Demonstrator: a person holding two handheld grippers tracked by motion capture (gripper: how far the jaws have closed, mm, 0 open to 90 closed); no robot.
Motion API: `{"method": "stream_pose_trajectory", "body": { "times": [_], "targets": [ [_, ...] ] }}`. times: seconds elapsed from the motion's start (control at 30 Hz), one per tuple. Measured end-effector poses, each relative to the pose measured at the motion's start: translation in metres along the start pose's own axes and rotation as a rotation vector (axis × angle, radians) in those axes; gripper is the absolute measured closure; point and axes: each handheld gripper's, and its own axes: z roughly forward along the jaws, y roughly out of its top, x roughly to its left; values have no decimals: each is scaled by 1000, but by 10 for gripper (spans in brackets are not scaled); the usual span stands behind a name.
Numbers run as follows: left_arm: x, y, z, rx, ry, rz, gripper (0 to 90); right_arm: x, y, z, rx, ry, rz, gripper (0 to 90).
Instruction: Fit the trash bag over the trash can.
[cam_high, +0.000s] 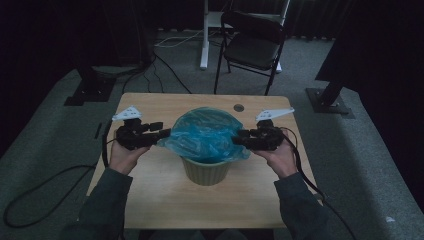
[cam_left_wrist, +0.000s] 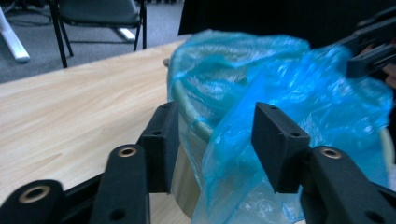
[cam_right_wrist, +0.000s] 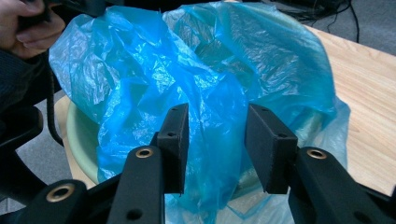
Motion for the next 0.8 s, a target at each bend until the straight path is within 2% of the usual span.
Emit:
{"method": "stream_pose_trajectory", "body": {
  "times": [0.07, 0.1, 0.13, 0.23, 0.3, 0.33, 0.53, 0.8],
  "targets": [
    [-2, -1, 3, 8, 0, 1, 556, 0, 0, 1, 4, 4, 2, 621],
    [-5, -2, 5, 8, 1, 7, 600, 0, 0, 2, 9, 11, 7, 657],
    [-7, -3, 5, 3, -4, 8, 689, 0, -1, 3, 16, 26, 7, 750],
    [-15, -6, 2, -10, -15, 27, 798, 4, -3, 1, 24, 42, -11, 861],
    [-19, -8, -2, -24, -27, 38, 828, 5, -3, 1, 21, 49, -15, 879],
    [-22, -10, -5, -34, -27, 42, 871, 8, -5, -2, 14, 62, -19, 891],
    [-34, -23, -18, -53, -33, 62, 895, 17, -13, -11, -4, 108, -34, 890],
    [-43, -48, -21, -13, -82, 88, 896, 18, -40, -13, 3, 173, -8, 890]
  ]
}}
